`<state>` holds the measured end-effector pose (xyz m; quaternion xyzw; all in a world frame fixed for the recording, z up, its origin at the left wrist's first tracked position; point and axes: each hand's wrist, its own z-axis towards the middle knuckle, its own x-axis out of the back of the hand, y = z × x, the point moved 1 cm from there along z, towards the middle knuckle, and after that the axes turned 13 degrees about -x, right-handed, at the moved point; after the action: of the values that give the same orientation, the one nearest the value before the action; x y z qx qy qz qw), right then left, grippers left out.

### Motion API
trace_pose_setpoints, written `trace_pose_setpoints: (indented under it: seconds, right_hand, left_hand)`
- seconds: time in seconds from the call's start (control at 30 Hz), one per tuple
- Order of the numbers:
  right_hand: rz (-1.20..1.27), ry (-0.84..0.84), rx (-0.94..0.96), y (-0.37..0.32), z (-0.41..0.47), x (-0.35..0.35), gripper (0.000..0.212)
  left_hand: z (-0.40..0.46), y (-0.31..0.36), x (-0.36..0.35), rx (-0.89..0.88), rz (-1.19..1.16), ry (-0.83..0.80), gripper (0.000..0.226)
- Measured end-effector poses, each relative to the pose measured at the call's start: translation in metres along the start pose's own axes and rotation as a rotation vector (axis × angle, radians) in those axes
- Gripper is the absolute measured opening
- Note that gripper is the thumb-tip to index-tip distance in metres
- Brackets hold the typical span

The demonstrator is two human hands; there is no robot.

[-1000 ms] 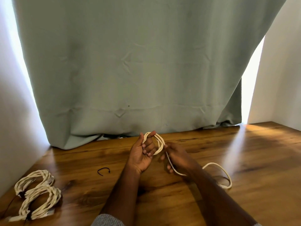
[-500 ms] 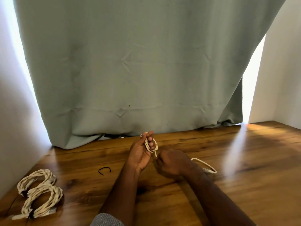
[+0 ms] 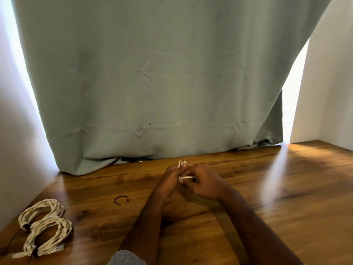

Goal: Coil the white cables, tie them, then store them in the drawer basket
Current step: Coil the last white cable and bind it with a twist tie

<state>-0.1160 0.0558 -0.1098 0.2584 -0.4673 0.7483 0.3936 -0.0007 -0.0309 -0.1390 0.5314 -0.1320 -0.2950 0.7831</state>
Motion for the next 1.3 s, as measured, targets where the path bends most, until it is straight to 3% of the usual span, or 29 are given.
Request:
trace_pose_setpoints:
  seconds: [0.1,0.2,0.3,0.43,0.53,0.63,0.73,0.9,1.0,1.1,1.2,1.3]
  right_hand:
    - [0.094,0.095,-0.018,0.007,-0.001,0.006,0.004]
    - [0.141,0.222,-0.057,0.016,0.0,0.007,0.01]
    - [0.177,0.241,-0.056,0.022,0.0,0.006,0.009]
    - [0.168,0.241,-0.067,0.024,0.0,0.003,0.012]
    - [0.303,0.056,-0.157,0.02,-0.002,0.004,0.007]
    - [0.536,-0.124,-0.385,0.013,-0.008,0.006,0.025]
    - [0.654,-0.202,-0.573,0.02,-0.011,0.003,0.026]
    - [0.787,-0.377,-0.556,0.035,-0.01,0.006,0.014]
    - [0.471,-0.283,-0.532,0.033,-0.009,0.007,0.019]
    - [0.091,-0.071,-0.314,0.031,-0.003,-0.003,0.021]
    - [0.059,0.001,-0.199,0.032,0.001,-0.005,0.017]
    - [0.249,-0.046,-0.265,0.03,0.001,-0.001,0.02]
  left_hand:
    - [-0.005,0.001,-0.003,0.048,0.052,-0.075,0.037]
    - [-0.005,-0.001,-0.002,0.194,-0.147,-0.125,0.053]
    - [-0.006,0.001,-0.003,0.26,-0.307,-0.223,0.055]
    - [-0.006,0.0,0.002,0.293,-0.304,-0.309,0.056]
    - [-0.009,0.001,0.003,0.328,-0.271,-0.315,0.062]
    - [-0.013,0.0,0.001,0.328,-0.292,-0.293,0.061]
    - [-0.011,-0.003,0.0,0.308,-0.351,-0.23,0.057]
    - [-0.01,-0.007,0.001,0.309,-0.404,-0.154,0.056]
    - [-0.009,-0.01,-0.001,0.317,-0.391,-0.1,0.056]
    - [-0.006,-0.015,0.0,0.28,-0.369,-0.057,0.057]
    - [-0.004,-0.013,0.002,0.258,-0.553,-0.09,0.058]
    - [-0.006,-0.007,0.002,0.256,-0.726,-0.17,0.05]
